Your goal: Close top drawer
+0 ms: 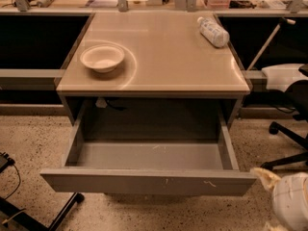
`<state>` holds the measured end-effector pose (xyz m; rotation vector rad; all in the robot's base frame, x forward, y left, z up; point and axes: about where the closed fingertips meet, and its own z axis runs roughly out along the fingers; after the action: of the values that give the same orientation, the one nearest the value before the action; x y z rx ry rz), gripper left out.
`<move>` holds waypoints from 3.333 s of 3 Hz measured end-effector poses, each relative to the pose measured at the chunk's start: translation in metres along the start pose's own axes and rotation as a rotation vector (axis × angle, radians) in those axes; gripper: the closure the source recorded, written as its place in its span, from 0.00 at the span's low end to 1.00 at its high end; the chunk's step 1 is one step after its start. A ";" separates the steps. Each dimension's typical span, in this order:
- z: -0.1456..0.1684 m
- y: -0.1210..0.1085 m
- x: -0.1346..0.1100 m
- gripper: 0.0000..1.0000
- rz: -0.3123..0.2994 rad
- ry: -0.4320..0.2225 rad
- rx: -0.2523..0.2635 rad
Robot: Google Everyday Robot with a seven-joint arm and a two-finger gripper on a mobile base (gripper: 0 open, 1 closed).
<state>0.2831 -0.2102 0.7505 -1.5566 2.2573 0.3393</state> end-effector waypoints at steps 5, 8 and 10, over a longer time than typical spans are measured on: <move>0.212 -0.002 -0.009 0.00 0.012 -0.184 -0.234; 0.173 -0.061 -0.014 0.00 0.080 -0.217 -0.021; 0.139 -0.113 -0.030 0.00 0.115 -0.226 0.100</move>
Offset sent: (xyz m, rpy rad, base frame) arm -0.0276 0.0322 -0.0591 0.1259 0.0249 0.0624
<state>0.4220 -0.1692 0.6401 -1.2736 2.1564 0.4060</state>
